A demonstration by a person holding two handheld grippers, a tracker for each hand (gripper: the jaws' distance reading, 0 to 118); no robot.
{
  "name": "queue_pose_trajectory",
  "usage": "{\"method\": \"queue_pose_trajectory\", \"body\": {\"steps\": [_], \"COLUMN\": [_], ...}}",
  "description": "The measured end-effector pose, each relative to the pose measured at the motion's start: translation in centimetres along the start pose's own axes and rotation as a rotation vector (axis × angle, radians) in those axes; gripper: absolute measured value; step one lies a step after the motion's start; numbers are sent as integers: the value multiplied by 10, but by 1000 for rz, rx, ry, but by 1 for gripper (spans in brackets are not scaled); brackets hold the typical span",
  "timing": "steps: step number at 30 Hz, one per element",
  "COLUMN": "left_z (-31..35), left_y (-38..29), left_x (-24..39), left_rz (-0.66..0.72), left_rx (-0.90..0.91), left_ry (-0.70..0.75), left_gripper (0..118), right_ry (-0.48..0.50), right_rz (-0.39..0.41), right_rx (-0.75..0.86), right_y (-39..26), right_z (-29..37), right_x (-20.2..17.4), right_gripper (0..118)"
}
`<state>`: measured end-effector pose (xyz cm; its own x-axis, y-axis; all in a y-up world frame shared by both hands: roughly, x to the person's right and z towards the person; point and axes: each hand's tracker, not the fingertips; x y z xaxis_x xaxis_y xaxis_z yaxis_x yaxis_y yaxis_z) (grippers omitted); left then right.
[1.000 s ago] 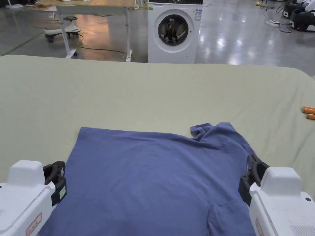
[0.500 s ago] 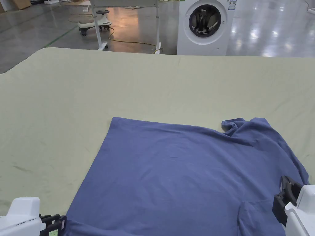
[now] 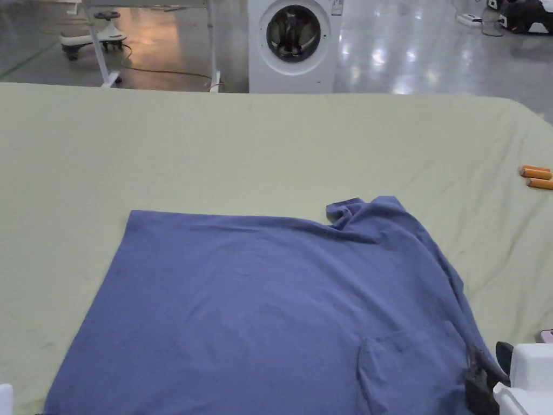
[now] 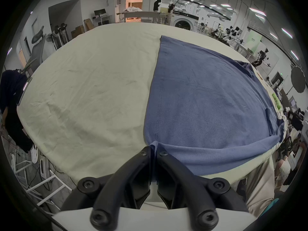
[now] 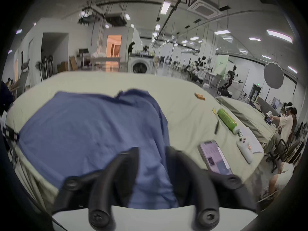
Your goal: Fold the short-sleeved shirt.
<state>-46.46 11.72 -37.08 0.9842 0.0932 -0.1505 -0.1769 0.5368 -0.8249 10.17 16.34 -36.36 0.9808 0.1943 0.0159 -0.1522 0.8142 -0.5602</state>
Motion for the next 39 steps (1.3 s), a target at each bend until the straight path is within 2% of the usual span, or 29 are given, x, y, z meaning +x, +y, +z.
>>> {"method": "queue_pose_trajectory", "body": {"steps": [1, 2, 6, 9, 10, 12, 14, 16, 17, 18, 19, 23, 31, 39], "left_z": [2, 7, 14, 15, 16, 17, 17, 18, 19, 19, 19, 26, 54, 34], "left_y": [1, 0, -2, -3, -3, -4, -3, -4, -4, -4, -4, -1, 39, 124], "left_x": [-1, 2, 3, 4, 4, 4, 3, 2, 3, 2, 3, 4, 5, 18], "left_rz": [1, 2, 2, 13, 15, 17, 21, 23, 23, 24, 24, 8, -27, -68], "left_rx": [2, 3, 8, 13, 14, 15, 16, 17, 18, 18, 18, 31, 224, 319], "left_ry": [-3, -8, -20, -26, -27, -29, -33, -37, -39, -39, -38, -38, -70, -64], "left_gripper": [3, 3, 3, 3, 3, 3, 3, 3, 3, 3, 3, 3, 3, 2], "right_ry": [8, 17, 74, 92, 95, 124, 186, 161, 176, 225, 182, 174, 200, 175], "right_rz": [14, 24, -1, -7, -10, -34, -83, -64, -58, -92, -81, -37, -132, -214], "right_rx": [-51, -95, -225, -282, -294, -308, -293, -288, -285, -280, -297, -300, -191, -112], "right_y": [-4, -6, -27, -47, -52, -63, -67, -64, -62, -60, -57, -43, 15, 68], "right_z": [1, 1, -2, -15, -21, -32, -37, -35, -35, -35, -34, -21, -14, -64], "right_x": [8, 14, 34, 36, 36, 36, 35, 34, 35, 34, 32, 31, 52, 53], "right_gripper": [59, 65, 65, 64, 60, 38, 29, 8, 7, 7, 6, 6, 6, 6]}}
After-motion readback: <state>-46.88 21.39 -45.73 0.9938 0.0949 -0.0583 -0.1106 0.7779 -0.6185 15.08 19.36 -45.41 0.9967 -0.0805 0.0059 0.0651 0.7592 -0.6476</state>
